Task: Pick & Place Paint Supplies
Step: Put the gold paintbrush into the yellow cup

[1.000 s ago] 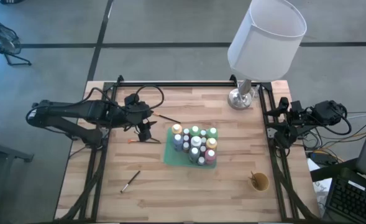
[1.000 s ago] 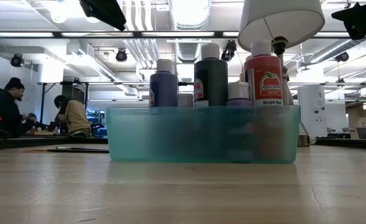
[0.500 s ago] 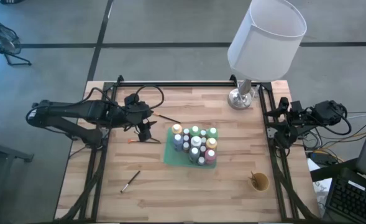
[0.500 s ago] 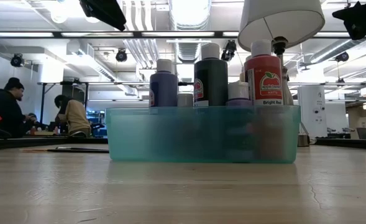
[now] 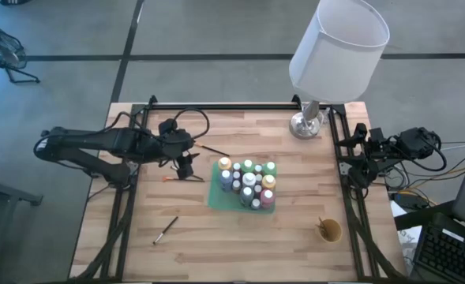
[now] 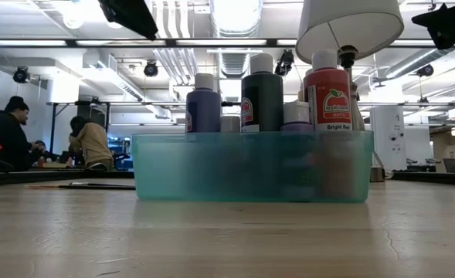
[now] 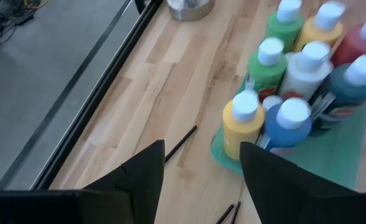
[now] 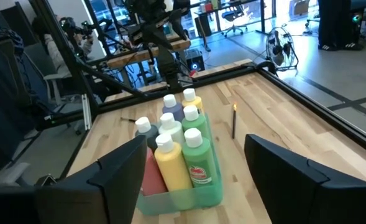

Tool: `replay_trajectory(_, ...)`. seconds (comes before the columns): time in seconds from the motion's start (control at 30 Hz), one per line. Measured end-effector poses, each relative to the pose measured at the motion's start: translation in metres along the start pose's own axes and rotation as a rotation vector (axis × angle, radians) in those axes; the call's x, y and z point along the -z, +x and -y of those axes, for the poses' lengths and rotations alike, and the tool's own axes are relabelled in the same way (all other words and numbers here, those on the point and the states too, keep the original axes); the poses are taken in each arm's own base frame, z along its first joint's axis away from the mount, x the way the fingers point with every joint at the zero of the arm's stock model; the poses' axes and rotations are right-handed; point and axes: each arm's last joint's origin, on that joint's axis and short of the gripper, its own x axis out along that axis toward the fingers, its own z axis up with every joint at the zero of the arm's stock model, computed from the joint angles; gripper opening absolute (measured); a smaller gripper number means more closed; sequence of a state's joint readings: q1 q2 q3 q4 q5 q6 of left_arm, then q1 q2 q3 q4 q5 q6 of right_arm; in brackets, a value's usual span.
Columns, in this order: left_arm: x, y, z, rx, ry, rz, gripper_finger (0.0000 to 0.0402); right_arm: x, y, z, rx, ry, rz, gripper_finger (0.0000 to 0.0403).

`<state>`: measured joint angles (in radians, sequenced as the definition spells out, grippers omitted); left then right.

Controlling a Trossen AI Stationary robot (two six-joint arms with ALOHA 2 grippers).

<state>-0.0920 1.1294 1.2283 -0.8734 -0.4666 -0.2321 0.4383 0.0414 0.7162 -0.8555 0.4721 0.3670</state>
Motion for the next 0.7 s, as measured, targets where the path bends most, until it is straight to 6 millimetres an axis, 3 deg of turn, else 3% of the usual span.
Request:
replay_trajectory(0.2, 0.011, 0.007, -0.006, -0.15, 0.035, -0.059, 0.0213, 0.0, 0.0, 0.0, 0.0, 0.0, 0.0, 0.0284)
replay_trajectory(0.37, 0.028, 0.025, -0.016, -0.231, 0.109, -0.153, 0.0212, 0.0, 0.0, 0.0, 0.0, 0.0, 0.0, 0.03)
replay_trajectory(0.53, 0.046, 0.051, -0.042, -0.196, 0.15, -0.287, 0.0212, 0.0, 0.0, 0.0, 0.0, 0.0, 0.0, 0.0316)
replay_trajectory(0.7, 0.059, 0.074, -0.068, -0.175, 0.181, -0.308, 0.0212, 0.0, 0.0, 0.0, 0.0, 0.0, 0.0, 0.0332)
